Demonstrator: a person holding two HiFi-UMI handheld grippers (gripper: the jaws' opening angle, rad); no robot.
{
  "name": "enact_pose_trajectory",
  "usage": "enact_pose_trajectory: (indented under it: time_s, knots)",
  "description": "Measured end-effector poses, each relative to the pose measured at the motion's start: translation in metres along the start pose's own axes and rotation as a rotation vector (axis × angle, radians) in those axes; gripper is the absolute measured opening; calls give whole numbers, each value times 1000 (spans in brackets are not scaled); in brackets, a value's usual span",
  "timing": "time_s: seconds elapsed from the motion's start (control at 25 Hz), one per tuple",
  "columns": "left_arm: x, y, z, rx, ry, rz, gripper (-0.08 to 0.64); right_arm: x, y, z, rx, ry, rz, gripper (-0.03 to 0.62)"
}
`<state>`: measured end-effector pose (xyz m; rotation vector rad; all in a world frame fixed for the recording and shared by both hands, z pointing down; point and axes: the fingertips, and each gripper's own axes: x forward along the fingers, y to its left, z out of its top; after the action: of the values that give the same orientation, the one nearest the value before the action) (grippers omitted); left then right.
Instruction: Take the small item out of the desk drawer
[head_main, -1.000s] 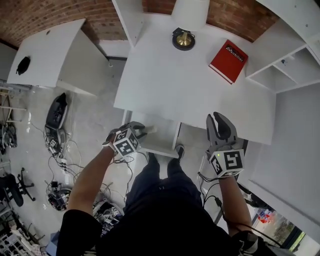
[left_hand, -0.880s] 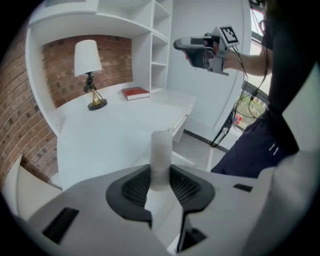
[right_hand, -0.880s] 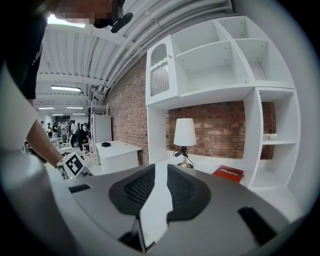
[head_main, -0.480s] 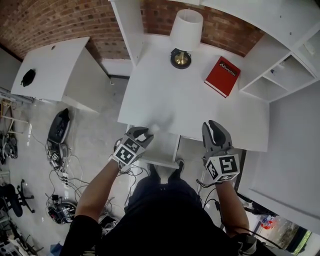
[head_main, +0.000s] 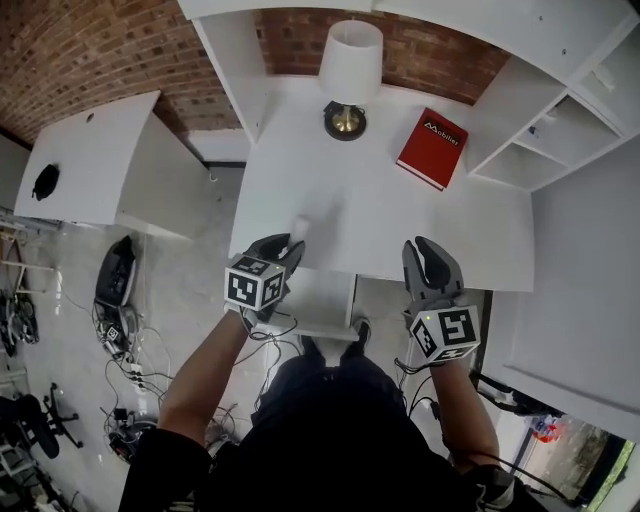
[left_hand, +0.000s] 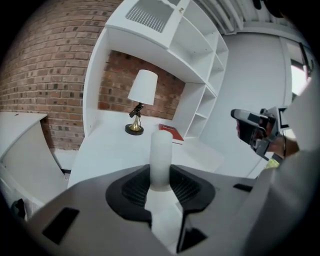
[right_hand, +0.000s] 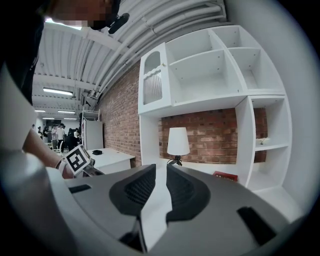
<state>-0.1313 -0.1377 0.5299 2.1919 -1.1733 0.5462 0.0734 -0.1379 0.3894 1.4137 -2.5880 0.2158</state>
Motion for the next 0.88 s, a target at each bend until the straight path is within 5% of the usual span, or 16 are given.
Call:
enact_pose_trajectory:
  time_s: [0.28, 0.52, 0.88]
  knots:
    - [41, 37, -2, -122, 55, 63, 121, 1, -17, -3, 34, 3, -40, 55]
    - [76, 72, -18, -130, 189, 141, 121, -2, -34, -10, 53, 15, -80, 52]
    - [114, 107, -35, -242, 258, 178, 123, -5, -48, -21, 75, 35, -118, 48]
